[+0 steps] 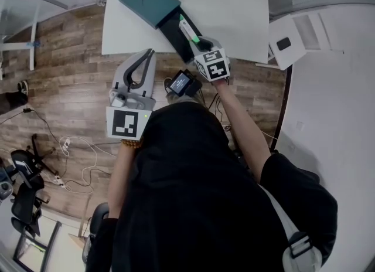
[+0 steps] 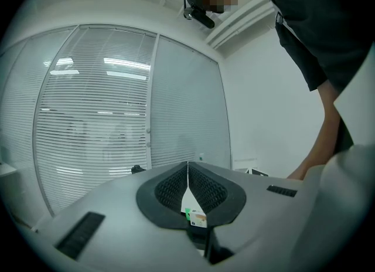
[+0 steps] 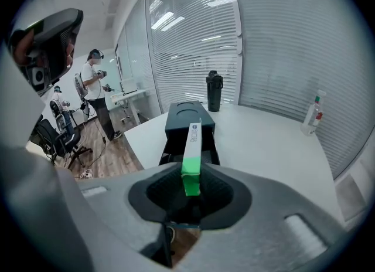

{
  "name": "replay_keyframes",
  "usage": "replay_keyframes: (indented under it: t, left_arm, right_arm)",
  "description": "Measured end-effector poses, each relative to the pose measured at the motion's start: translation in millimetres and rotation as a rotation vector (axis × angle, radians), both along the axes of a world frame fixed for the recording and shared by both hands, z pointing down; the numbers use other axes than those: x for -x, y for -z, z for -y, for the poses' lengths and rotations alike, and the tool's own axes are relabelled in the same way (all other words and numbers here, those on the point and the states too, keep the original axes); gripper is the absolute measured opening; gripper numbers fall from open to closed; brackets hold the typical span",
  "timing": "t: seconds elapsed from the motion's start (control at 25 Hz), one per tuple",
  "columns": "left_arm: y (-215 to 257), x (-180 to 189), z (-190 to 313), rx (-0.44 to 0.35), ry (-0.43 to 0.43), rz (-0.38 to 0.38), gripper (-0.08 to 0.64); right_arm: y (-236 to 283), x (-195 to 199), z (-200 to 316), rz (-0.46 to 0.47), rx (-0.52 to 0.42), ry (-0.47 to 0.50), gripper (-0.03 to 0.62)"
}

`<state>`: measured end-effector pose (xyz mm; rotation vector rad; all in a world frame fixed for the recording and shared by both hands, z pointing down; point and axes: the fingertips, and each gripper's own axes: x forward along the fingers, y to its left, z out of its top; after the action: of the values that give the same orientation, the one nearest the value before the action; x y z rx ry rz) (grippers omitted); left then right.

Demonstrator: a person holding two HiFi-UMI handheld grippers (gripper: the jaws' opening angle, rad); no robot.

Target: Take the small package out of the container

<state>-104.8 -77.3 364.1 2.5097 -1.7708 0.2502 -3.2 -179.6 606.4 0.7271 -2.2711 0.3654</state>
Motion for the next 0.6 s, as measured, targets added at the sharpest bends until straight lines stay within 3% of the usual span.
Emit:
replay_keyframes:
  t: [0.6]
  left_arm:
    - [1, -23, 2, -0.02, -0.019, -0.021, 0.003]
  right_arm:
    - [22, -7, -3, 0.067, -0.022, -0.002, 0.087]
